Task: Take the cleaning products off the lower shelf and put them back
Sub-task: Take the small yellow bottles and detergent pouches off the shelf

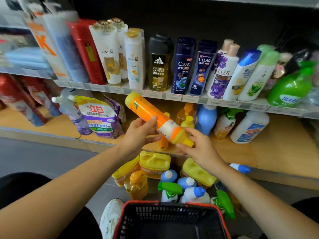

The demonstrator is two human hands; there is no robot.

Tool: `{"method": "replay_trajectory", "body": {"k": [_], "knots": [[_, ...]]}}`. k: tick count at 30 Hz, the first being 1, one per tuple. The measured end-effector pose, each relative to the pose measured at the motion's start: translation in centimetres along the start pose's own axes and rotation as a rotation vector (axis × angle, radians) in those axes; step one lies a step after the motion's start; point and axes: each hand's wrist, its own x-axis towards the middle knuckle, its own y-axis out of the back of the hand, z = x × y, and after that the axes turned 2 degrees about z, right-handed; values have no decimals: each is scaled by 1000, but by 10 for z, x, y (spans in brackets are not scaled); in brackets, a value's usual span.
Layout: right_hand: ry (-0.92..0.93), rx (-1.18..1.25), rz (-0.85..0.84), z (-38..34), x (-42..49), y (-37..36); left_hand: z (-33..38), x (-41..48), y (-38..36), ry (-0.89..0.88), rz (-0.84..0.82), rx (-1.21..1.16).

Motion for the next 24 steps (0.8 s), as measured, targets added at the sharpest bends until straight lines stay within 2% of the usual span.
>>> {"method": "replay_trajectory", "body": {"k": [3,7,12,16,20,24], "knots": [[100,-206,63,-4,2,3,-8,0,13,154,33,224],[143,-397,50,-13,12,-4,-24,1,38,210,80,484],[199,-582,27,-30,34,-22,-32,5,70,21,188,889],[327,-715,-2,-51,60,-42,-11,9,99,-116,215,1202],[369,-814,-96,-63,95,-69,23,21,125,-217,248,1293],[372,-871,-174,-63,133,-104,48,37,147,-208,201,1292]]}}
